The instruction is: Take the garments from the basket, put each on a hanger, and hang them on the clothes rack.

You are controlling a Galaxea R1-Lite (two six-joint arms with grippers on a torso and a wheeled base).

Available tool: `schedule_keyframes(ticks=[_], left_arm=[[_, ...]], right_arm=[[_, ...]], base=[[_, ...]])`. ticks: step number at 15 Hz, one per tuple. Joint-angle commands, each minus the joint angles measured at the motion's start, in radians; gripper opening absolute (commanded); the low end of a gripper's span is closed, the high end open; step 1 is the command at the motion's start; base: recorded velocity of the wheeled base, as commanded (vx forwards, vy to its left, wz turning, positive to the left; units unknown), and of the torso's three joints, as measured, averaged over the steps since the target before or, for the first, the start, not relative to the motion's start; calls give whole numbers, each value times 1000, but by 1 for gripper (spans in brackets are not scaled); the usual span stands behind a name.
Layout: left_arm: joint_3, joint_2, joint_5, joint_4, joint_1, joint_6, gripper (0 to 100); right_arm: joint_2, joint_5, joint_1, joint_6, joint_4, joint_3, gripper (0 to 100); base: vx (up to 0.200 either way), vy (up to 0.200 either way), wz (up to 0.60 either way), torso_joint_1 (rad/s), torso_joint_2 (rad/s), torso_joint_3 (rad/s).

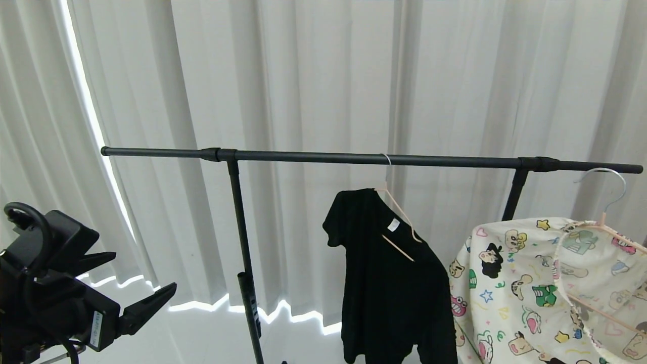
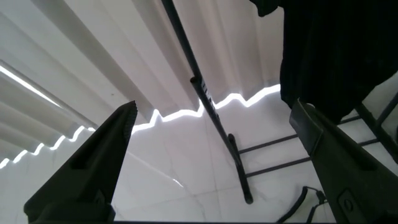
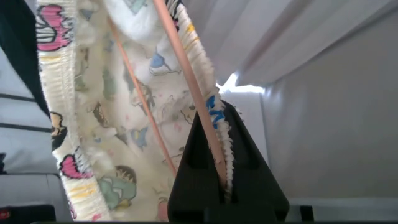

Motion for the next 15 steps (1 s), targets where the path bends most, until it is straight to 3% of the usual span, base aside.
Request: schedule_keyframes(ticks=[1, 9, 15], left_arm=[[0, -1, 0, -1, 0, 0, 100], [-4, -1, -2, -1, -2, 0, 100], [-4, -1, -2, -2, -5, 0, 100]], right_arm=[[23, 0, 8, 0, 0, -9, 0], [136, -2, 58, 0, -80, -44, 0], [234, -6, 115, 46, -98, -84, 0]], base=[[200, 0, 0, 7, 2, 2], [200, 0, 0, 4, 4, 4], [0, 0, 0, 0, 0, 0]])
